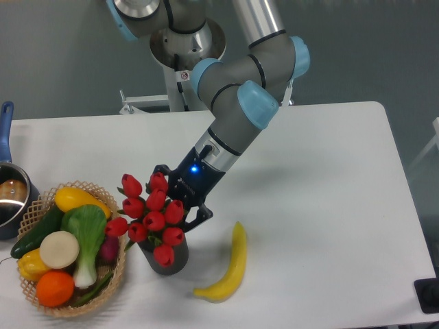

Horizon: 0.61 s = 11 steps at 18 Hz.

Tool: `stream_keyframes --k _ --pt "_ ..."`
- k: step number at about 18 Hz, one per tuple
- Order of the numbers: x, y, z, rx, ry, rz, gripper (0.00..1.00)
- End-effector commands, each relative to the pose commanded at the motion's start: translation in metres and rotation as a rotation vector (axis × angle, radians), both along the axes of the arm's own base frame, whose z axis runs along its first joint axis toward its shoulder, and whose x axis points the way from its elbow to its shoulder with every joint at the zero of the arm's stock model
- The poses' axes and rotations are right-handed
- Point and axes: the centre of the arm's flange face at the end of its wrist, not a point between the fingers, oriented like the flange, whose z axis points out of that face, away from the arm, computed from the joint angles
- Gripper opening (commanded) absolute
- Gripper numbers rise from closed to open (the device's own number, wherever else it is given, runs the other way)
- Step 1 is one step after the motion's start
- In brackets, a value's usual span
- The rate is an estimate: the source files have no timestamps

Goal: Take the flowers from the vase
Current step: 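Close the gripper on the bundle of tulip stems, then lift the gripped tulips straight up out of the grey vase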

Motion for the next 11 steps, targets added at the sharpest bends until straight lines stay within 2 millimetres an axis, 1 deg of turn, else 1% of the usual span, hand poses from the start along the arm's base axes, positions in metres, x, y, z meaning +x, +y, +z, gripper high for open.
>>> stream_keyframes --k 2,7,10,11 --pt "0.0000 0.0000 -0.0002 -0.001 -0.001 0.000 0.43" --pt "0.0005 0.0001 0.0013 0.006 -0.002 -0.002 0.38" --pt "0.0018 0.0003 0.0041 0.018 -0.010 -0.006 0.38" --pt "0.0014 -0.0005 0.0058 0.019 -0.009 -0.004 0.36"
